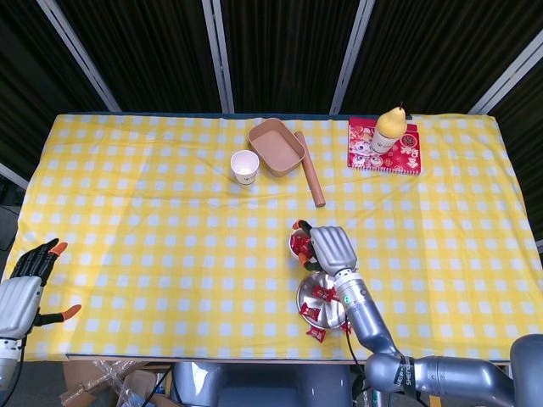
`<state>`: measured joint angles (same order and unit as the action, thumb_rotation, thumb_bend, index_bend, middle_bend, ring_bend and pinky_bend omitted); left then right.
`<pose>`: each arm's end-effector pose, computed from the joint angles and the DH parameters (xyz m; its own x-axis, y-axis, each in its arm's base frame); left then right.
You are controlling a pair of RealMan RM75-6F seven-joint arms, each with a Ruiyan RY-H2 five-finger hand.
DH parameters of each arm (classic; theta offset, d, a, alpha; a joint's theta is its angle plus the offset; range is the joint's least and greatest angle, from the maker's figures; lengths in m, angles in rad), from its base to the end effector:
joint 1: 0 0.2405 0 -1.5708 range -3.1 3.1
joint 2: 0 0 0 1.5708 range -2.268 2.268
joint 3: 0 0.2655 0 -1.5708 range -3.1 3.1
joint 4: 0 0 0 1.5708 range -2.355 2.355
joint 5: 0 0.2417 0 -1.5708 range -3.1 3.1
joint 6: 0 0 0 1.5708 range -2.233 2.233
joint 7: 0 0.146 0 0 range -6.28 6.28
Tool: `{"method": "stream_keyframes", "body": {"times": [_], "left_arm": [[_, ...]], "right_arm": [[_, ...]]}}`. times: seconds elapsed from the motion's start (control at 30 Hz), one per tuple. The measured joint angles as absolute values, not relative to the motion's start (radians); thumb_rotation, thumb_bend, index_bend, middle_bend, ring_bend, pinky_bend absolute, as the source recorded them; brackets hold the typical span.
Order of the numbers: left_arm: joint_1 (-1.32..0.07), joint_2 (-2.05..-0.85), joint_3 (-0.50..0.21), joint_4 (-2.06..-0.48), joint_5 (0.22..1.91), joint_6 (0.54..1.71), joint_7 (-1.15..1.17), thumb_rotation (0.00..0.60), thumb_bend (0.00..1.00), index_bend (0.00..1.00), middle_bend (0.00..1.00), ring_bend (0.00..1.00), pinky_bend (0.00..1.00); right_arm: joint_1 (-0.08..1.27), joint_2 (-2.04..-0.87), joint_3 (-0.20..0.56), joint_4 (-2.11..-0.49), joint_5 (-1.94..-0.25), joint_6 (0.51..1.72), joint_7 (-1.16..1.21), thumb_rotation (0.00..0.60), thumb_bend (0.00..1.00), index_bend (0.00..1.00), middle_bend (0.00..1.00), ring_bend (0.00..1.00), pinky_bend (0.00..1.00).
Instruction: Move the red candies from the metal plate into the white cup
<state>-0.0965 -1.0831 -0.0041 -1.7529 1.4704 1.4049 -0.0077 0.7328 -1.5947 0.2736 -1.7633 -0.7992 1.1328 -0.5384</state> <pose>-0.3126 0.1753 0.1163 0.2880 0.1324 0.9484 0.9565 0.0086 -0.2917 -0.0983 -0.3260 -0.0448 0.2125 -0.3247 0.9217 -0.9696 -0.1868 0.1577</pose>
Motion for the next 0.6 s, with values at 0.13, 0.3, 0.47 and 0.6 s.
{"method": "stream_keyframes", "body": {"times": [0.13, 0.3, 0.47, 0.6], "left_arm": [[-0.095, -1.084, -0.003, -1.752, 1.474, 1.41, -0.004, 0.6, 0.0, 0.0, 0.0, 0.0, 0.0], [-0.093, -1.084, -0.003, -1.751, 1.476, 1.412, -0.004, 0.6, 0.0, 0.0, 0.0, 0.0, 0.0], [-0.093, -1.083, -0.003, -1.75, 1.473, 1.411, -0.008, 0.6, 0.0, 0.0, 0.0, 0.0, 0.0], [-0.094, -1.082, -0.004, -1.749, 1.472, 1.41, -0.011, 0.6, 0.0, 0.0, 0.0, 0.0, 0.0]], "right_arm": [[0.738, -1.609, 0.277, -1.751, -0.79, 1.14, -0.535, 0.6, 0.43, 0.28, 0.89, 0.99, 0.98], [0.744, -1.628, 0.272, -1.736, -0.799, 1.151, -0.532, 0.6, 0.43, 0.27, 0.89, 0.99, 0.98], [0.739, -1.621, 0.263, -1.763, -0.827, 1.168, -0.53, 0.6, 0.43, 0.27, 0.89, 0.99, 0.98], [0.72, -1.589, 0.237, -1.83, -0.867, 1.189, -0.532, 0.6, 0.43, 0.27, 0.89, 0.99, 0.98]]}}
